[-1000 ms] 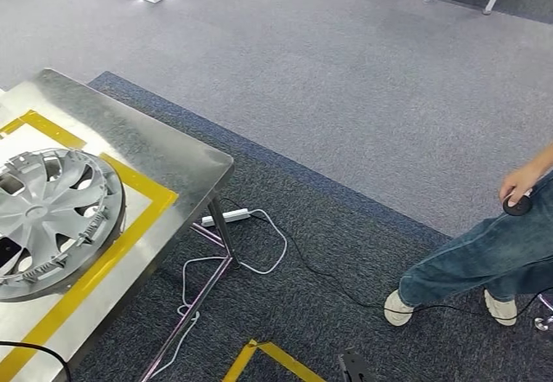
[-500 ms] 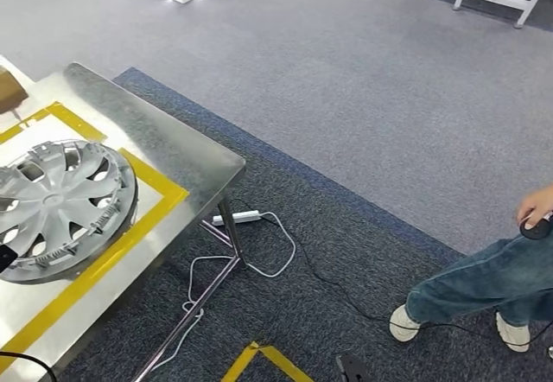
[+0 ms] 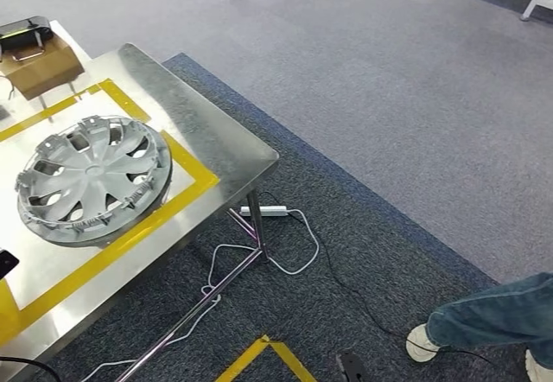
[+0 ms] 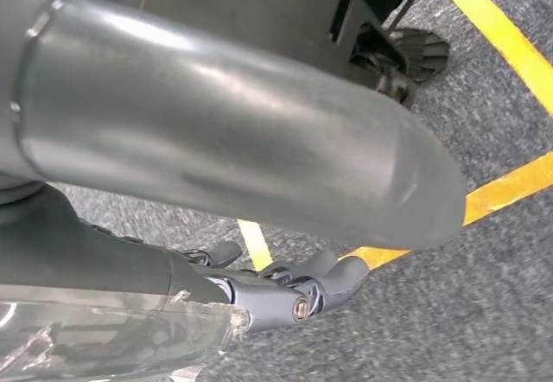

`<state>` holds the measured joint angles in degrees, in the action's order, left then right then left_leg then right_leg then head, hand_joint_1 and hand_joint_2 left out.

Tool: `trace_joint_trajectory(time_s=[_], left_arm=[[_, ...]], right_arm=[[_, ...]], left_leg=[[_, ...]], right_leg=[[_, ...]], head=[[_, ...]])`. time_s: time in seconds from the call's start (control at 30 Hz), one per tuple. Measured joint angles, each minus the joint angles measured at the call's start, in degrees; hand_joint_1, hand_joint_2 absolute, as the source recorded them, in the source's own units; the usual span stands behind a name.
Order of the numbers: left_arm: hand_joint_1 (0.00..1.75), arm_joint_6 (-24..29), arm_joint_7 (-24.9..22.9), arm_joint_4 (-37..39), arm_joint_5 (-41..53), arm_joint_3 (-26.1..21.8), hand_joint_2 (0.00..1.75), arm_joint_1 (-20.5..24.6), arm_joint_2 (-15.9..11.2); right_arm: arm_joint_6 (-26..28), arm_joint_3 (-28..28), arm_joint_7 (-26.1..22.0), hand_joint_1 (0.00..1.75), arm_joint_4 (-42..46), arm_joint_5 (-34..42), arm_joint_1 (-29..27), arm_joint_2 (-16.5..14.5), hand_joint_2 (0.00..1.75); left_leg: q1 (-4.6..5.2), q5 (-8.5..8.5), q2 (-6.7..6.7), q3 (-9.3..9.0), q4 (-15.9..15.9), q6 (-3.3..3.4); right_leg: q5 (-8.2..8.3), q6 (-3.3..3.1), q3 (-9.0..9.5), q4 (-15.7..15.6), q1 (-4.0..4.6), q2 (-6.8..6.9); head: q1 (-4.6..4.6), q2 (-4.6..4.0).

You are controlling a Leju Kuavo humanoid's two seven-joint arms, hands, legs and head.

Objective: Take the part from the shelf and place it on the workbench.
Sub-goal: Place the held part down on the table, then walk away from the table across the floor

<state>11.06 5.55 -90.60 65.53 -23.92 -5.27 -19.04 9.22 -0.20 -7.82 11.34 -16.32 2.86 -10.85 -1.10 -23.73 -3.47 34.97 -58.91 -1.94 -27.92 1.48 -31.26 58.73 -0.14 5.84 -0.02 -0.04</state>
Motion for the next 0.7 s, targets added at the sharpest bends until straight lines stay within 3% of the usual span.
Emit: trace_joint_trajectory(time_s=[0.03,0.1,0.13,0.2,0.27,0.3,0.33,0.37,0.4,0.47,0.5,0.57,0.63,0.7], left_arm=[[0.0,0.0,0.0,0.0,0.0,0.0,0.0,0.0,0.0],[0.0,0.0,-0.1,0.0,0.1,0.0,0.0,0.0,0.0],[0.0,0.0,-0.1,0.0,0.2,0.0,0.0,-0.1,0.0],[0.0,-0.1,-0.2,0.0,0.3,0.0,0.0,0.0,0.1],[0.0,-0.2,-0.3,0.0,0.4,0.2,0.0,0.2,0.4],[0.0,-0.2,-0.3,0.0,0.5,0.3,0.0,0.3,0.6],[0.0,-0.3,-0.4,0.0,0.5,0.4,0.0,0.3,0.7],[0.0,-0.3,-0.5,0.0,0.6,0.5,0.0,0.2,0.9],[0.0,-0.4,-0.5,0.0,0.6,0.5,0.0,0.2,1.0],[0.0,-0.4,-0.7,0.0,0.6,0.6,0.0,0.2,1.0],[0.0,-0.4,-0.7,0.0,0.6,0.7,0.0,0.3,1.1],[0.0,-0.4,-0.8,0.0,0.6,0.7,0.0,0.2,1.1],[0.0,-0.4,-0.8,0.0,0.6,0.8,0.0,0.1,1.1],[0.0,-0.4,-0.8,0.1,0.6,0.7,0.0,0.0,1.0]], right_arm=[[0.0,0.0,0.0,0.0,0.0,0.0,0.0,0.0,0.0],[0.0,0.0,0.0,0.0,0.0,0.0,0.1,0.0,0.0],[0.0,0.0,0.0,0.0,0.0,-0.1,0.1,0.0,0.0],[0.0,0.0,0.0,0.0,0.0,-0.1,0.3,0.0,0.0],[0.0,0.0,0.0,0.0,0.0,-0.2,0.2,0.0,0.0],[0.0,0.0,0.1,0.0,0.0,-0.2,0.1,0.1,0.0],[0.0,0.0,0.1,0.0,0.0,-0.2,0.0,0.2,0.0],[0.0,0.0,0.2,0.0,0.0,-0.2,-0.1,0.2,0.0],[0.0,0.0,0.2,0.0,0.0,-0.2,-0.2,0.2,0.0],[0.0,0.0,0.2,0.0,0.0,-0.2,0.0,0.3,0.0],[0.0,0.0,0.2,0.0,0.0,-0.2,0.0,0.3,0.0],[0.0,0.0,0.2,0.0,0.0,-0.3,0.1,0.3,0.0],[-0.1,-0.1,0.2,0.0,0.0,-0.3,0.1,0.3,0.0],[-0.1,-0.1,0.2,0.0,0.0,-0.3,0.2,0.3,0.0]], left_leg=[[0.25,0.05,-0.58,-0.58,1.4,0.07],[0.47,-0.16,0.46,-0.42,1.7,0.39],[0.42,-0.12,1.14,-0.42,1.8,0.65],[0.21,-0.04,2.36,-0.51,2.0,1.33],[0.16,-0.08,3.45,-0.53,2.0,1.86],[0.22,-0.1,4.06,-0.52,2.0,2.02],[0.29,-0.13,4.72,-0.52,2.0,2.08],[0.35,-0.15,5.43,-0.56,1.9,2.1],[0.39,-0.15,6.13,-0.62,1.9,2.1],[0.41,-0.19,7.39,-0.76,1.9,1.97],[0.43,-0.21,7.93,-0.71,1.8,1.8],[0.34,-0.04,8.85,-0.45,1.8,1.17],[0.12,0.25,9.63,-0.25,2.1,0.45],[0.22,-0.7,8.23,0.39,0.9,-0.11]], right_leg=[[-0.14,0.3,0.13,0.0,0.17,0.56],[-0.32,0.87,0.51,-0.3,0.22,1.75],[-0.54,1.23,0.62,-0.3,0.09,1.47],[-2.38,1.83,-0.58,2.5,-0.19,-1.42],[-5.82,1.96,-4.32,9.8,-0.25,-4.76],[-7.28,1.91,-6.49,13.8,-0.2,-5.4],[-7.71,1.81,-8.05,16.3,-0.14,-5.63],[-6.97,1.65,-8.65,16.6,-0.08,-5.74],[-5.22,1.44,-8.15,14.8,-0.03,-5.88],[-0.81,0.93,-4.75,6.7,-0.02,-7.19],[0.41,0.76,-3.1,3.2,-0.1,-8.02],[0.87,0.45,-1.51,0.2,-0.07,-8.98],[1.08,-0.05,-1.31,-0.1,-0.01,-8.28],[1.35,-0.76,-1.09,-0.5,-0.23,-7.4]], head=[[-0.02,0.0],[-0.04,0.0],[-0.04,0.0],[0.08,0.0],[0.26,0.0],[0.32,0.0],[0.33,0.0],[0.33,0.0],[0.33,0.0],[0.33,0.0],[0.31,0.0],[0.27,0.0],[0.28,0.0],[0.01,0.0]])
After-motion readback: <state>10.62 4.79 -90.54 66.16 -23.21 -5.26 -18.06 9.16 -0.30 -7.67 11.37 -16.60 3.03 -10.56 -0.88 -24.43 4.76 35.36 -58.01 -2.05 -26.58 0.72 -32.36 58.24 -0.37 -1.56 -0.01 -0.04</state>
